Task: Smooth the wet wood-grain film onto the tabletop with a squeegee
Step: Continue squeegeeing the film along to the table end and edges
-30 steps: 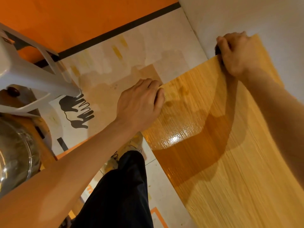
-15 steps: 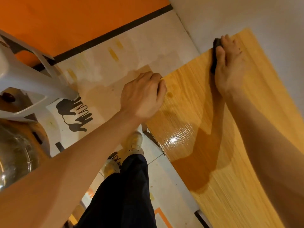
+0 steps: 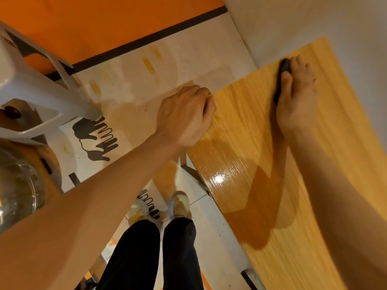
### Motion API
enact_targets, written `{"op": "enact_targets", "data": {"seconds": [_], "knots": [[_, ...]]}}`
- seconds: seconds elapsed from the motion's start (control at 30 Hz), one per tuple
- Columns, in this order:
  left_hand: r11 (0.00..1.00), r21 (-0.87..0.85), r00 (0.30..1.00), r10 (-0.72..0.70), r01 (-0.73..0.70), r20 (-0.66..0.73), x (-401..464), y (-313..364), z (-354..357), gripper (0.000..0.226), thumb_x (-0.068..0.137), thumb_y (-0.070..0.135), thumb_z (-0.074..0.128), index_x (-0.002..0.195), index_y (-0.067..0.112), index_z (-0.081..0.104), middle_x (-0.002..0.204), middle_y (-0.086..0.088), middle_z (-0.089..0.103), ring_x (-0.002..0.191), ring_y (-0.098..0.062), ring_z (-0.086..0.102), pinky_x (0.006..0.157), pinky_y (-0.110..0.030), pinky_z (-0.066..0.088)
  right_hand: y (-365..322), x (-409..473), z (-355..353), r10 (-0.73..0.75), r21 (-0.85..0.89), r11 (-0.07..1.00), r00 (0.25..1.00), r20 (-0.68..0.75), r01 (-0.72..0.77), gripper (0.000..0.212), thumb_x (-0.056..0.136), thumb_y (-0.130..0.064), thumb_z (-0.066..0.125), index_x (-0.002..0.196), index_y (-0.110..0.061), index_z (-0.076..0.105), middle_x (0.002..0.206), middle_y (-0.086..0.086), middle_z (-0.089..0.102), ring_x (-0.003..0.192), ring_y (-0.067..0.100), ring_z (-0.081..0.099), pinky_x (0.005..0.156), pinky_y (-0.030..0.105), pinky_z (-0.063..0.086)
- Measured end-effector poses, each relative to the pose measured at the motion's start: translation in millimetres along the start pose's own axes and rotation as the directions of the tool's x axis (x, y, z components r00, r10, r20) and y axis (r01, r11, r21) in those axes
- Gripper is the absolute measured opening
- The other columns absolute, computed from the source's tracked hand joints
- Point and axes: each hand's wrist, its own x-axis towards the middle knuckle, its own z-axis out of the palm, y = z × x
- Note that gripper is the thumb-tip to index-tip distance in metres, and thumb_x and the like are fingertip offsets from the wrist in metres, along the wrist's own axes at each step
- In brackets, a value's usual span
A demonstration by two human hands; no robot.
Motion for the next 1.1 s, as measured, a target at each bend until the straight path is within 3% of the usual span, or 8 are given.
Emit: {"op": "enact_targets", "data": {"seconds": [0.1, 0.23, 0.43, 0.53, 0.67, 0.73, 0.93, 1.1], "knots": [[1.0, 0.011, 1.0, -0.025, 0.025, 0.006, -0.6, 1.2, -0.4, 0.04, 0.107, 0.036, 0.03, 0.113, 0.019, 0.067, 0.111, 0.003, 0.068, 0.105, -0.019, 0.062, 0.069, -0.028, 0.03, -25.1, -55.9, 16.2, -0.134, 0.06, 0.99, 0.99, 0.04, 0.131, 0.045, 0.106, -0.024, 0.033, 0.149, -0.012, 0.032, 0.158, 0.004, 0.025, 0.15, 0.022, 0.014, 0.124, 0.038, 0.006], [1.0, -0.009, 1.0, -0.029, 0.029, 0.007, -2.2, 2.3, -2.1, 0.039, 0.107, 0.036, 0.032, 0.108, 0.018, 0.067, 0.103, 0.002, 0.067, 0.098, -0.021, 0.062, 0.068, -0.029, 0.03, 9.5, -94.2, -6.4, -0.476, 0.03, 0.872, 0.834, 0.278, 0.488, 0.047, 0.105, -0.025, 0.033, 0.15, -0.013, 0.031, 0.158, -0.001, 0.025, 0.15, 0.016, 0.012, 0.124, 0.04, 0.006], [0.977, -0.215, 0.995, -0.018, -0.004, -0.101, -9.4, 3.3, -4.7, 0.037, 0.109, 0.028, 0.035, 0.117, 0.019, 0.07, 0.115, 0.004, 0.07, 0.11, -0.016, 0.062, 0.088, -0.027, 0.045, 41.3, -57.9, -25.5, -0.003, -0.008, 1.0, 1.0, 0.019, 0.004, 0.045, 0.106, -0.019, 0.033, 0.15, -0.01, 0.03, 0.159, 0.006, 0.024, 0.15, 0.023, 0.013, 0.122, 0.046, 0.009], [0.937, -0.347, 0.971, -0.061, -0.023, -0.231, -13.5, 3.2, -4.4, 0.041, 0.109, 0.023, 0.032, 0.125, 0.012, 0.068, 0.126, -0.002, 0.068, 0.126, -0.016, 0.058, 0.113, -0.031, 0.04, -7.2, -89.6, 3.2, -0.195, 0.043, 0.981, 0.977, 0.085, 0.192, 0.045, 0.105, -0.019, 0.034, 0.149, -0.009, 0.032, 0.158, 0.007, 0.025, 0.15, 0.024, 0.012, 0.123, 0.045, 0.007], [0.851, -0.521, 0.931, -0.245, 0.073, -0.27, -27.3, 0.4, -1.1, 0.04, 0.11, 0.024, 0.029, 0.13, 0.013, 0.063, 0.132, -0.002, 0.064, 0.129, -0.013, 0.056, 0.109, -0.027, 0.043, -31.0, -107.6, 15.9, -0.607, 0.089, 0.786, 0.737, 0.298, 0.611, 0.044, 0.105, -0.023, 0.036, 0.146, -0.009, 0.038, 0.155, 0.007, 0.033, 0.148, 0.024, 0.018, 0.123, 0.044, 0.01], [0.793, -0.603, 0.909, -0.31, 0.084, -0.28, -45.5, -4.0, 1.9, 0.037, 0.11, 0.022, 0.033, 0.132, 0.01, 0.06, 0.13, 0.0, 0.064, 0.124, -0.009, 0.057, 0.104, -0.017, 0.041, -13.8, -83.9, 3.8, -0.589, 0.1, 0.8, 0.741, 0.322, 0.592, 0.044, 0.104, -0.02, 0.038, 0.146, -0.009, 0.037, 0.155, 0.007, 0.032, 0.148, 0.023, 0.018, 0.123, 0.041, 0.008], [0.539, -0.819, 0.839, -0.526, 0.198, -0.143, -87.8, -1.0, 14.9, 0.034, 0.107, 0.022, 0.047, 0.137, 0.015, 0.059, 0.13, 0.007, 0.065, 0.124, 0.002, 0.057, 0.101, -0.01, 0.042, -2.4, -54.7, -6.8, -0.163, 0.053, 0.986, 0.981, 0.107, 0.158, 0.045, 0.106, -0.018, 0.032, 0.15, -0.009, 0.03, 0.159, 0.006, 0.023, 0.15, 0.021, 0.012, 0.123, 0.042, 0.007], [0.378, -0.909, 0.812, -0.577, 0.174, -0.085, -85.8, 2.7, 16.0, 0.036, 0.104, 0.019, 0.053, 0.14, 0.017, 0.057, 0.128, 0.021, 0.062, 0.12, 0.018, 0.054, 0.095, -0.002, 0.04, -65.6, -93.7, 30.4, -0.461, 0.12, 0.887, 0.848, 0.261, 0.445, 0.045, 0.106, -0.022, 0.032, 0.15, -0.013, 0.03, 0.159, 0.004, 0.025, 0.15, 0.02, 0.01, 0.124, 0.041, 0.004]]}}
